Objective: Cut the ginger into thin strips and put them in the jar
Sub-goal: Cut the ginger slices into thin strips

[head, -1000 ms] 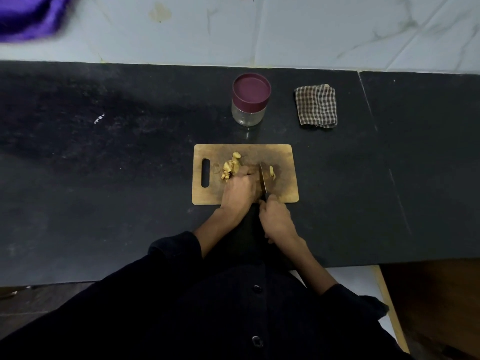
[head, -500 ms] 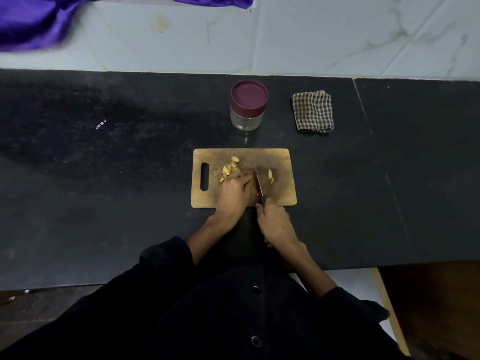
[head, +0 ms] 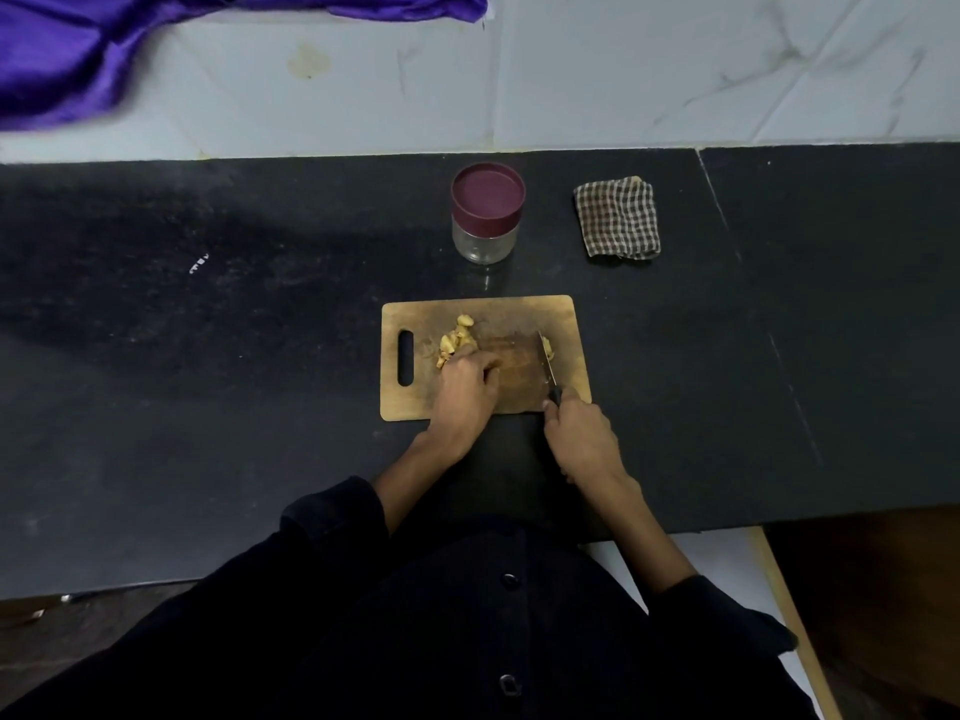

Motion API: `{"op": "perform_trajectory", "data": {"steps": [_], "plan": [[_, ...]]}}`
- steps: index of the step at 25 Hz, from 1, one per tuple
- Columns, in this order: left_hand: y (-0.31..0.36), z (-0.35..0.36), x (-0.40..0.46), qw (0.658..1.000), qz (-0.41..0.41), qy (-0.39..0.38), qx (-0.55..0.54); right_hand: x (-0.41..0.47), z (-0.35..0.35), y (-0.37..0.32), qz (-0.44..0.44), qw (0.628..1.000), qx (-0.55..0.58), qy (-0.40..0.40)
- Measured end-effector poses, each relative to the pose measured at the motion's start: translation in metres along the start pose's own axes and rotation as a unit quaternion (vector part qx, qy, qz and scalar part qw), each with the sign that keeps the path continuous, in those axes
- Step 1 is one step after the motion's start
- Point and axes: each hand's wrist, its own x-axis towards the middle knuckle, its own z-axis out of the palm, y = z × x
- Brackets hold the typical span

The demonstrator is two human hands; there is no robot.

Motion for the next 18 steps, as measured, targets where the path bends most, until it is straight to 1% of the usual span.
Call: {"op": "perform_trajectory", "data": {"steps": [4,7,12,18], "plan": [[0.004,-0.005,0.002,0.999,0.018,-0.019,-0.024,-0.007,-0.002,0.002,-0.021,0.999,0.006,0.033],[0.008,-0.007,0.004,0.998,0.044,-0.033,-0.014,-0.009,-0.006,0.003,-0.017,0.999,0.015,0.046],[0.017,-0.003,0.009,0.987,0.131,-0.066,0.063,-0.012,-0.008,0.004,-0.016,0.998,0.012,0.059],[0.020,0.003,0.024,0.974,0.147,-0.086,0.149,-0.016,-0.008,0.006,-0.020,0.997,0.005,0.070]]}}
